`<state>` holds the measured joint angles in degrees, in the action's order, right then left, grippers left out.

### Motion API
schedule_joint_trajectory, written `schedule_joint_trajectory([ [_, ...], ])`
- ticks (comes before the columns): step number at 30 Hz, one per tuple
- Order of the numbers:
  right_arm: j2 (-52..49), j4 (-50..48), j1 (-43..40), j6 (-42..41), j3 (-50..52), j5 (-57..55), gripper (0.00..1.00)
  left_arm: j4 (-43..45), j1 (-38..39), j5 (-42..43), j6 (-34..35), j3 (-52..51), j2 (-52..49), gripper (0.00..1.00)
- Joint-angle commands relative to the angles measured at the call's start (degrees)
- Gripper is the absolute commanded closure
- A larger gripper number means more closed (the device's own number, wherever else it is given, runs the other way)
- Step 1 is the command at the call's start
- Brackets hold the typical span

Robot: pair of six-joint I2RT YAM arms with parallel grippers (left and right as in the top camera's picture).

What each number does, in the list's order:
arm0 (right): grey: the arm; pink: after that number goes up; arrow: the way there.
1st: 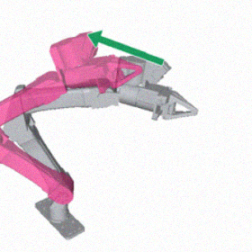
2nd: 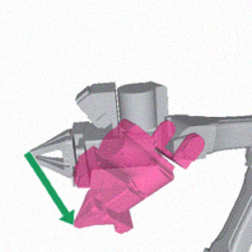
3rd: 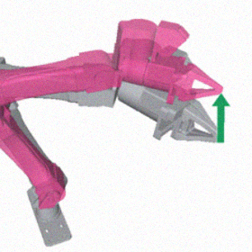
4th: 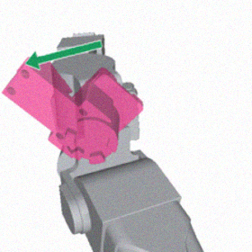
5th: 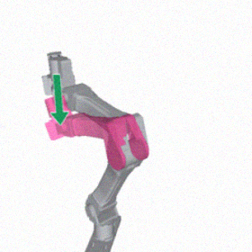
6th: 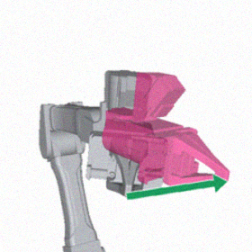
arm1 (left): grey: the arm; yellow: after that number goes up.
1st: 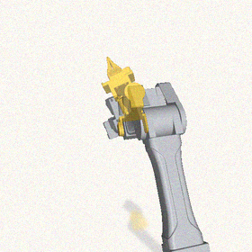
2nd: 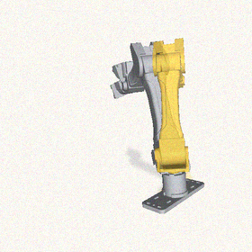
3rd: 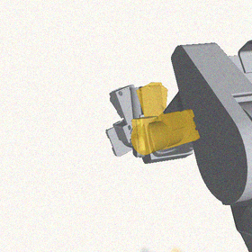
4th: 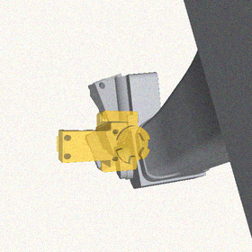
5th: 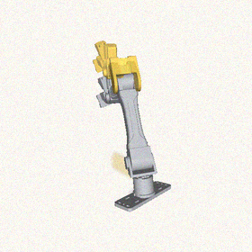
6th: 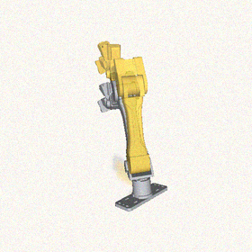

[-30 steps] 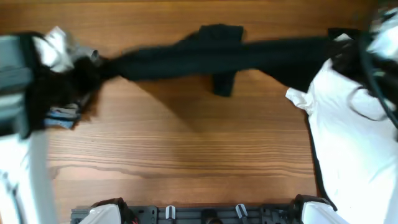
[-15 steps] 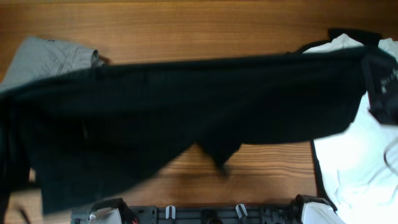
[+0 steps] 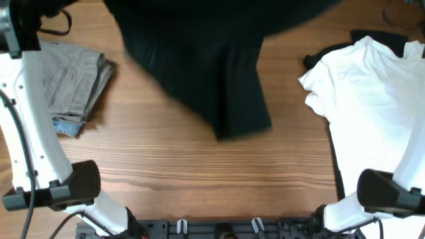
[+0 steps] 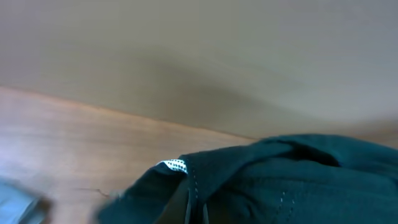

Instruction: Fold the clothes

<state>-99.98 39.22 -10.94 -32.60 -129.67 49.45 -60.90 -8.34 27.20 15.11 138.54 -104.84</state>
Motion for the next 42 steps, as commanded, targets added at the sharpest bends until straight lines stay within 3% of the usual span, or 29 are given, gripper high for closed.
schedule_joint_trajectory([
  [1,4.7,-0.5,-3.1,-2.7,-1.6,7.2,0.96,1.9,0.0,1.9,-0.4,7.0,8.7,0.96],
  [5,5.1,12.7,-2.5,3.1,-1.6,2.7,0.96,-10.4,1.1,-5.7,-3.5,7.0,8.9,0.96],
  [9,2.6,31.6,0.8,10.8,-1.5,-14.3,0.96,-24.7,3.1,-13.1,-5.9,5.9,4.0,0.94],
  [13,-2.5,43.2,7.1,17.4,0.4,-25.1,0.96,-35.5,4.5,-14.3,-6.0,1.3,-3.5,0.92],
  [18,-9.6,46.7,14.9,23.7,8.3,-27.9,0.96,-35.1,6.5,-14.1,-5.9,-14.1,-8.3,0.96],
  [24,-14.1,47.5,18.9,25.2,17.5,-30.4,0.96,-34.0,7.0,-14.1,-5.9,-27.7,-8.1,0.96],
  [32,-14.3,46.7,19.2,23.2,31.1,-37.2,0.95,-31.1,7.0,-16.5,-3.6,-47.1,0.3,0.96],
  [35,-14.3,45.6,19.2,21.5,35.4,-39.3,0.85,-29.6,6.7,-19.6,-0.3,-53.8,6.0,0.95],
  [36,-14.3,44.8,19.2,21.4,36.9,-39.7,0.70,-29.0,6.6,-19.9,0.5,-55.9,8.2,0.95],
  [37,-14.3,43.8,19.1,20.8,39.0,-41.1,0.54,-28.0,6.5,-19.8,1.0,-59.3,12.3,0.92],
  [42,-13.5,43.7,18.4,20.6,37.7,-46.8,0.52,-27.8,6.5,-20.7,4.8,-62.7,19.9,0.55],
])
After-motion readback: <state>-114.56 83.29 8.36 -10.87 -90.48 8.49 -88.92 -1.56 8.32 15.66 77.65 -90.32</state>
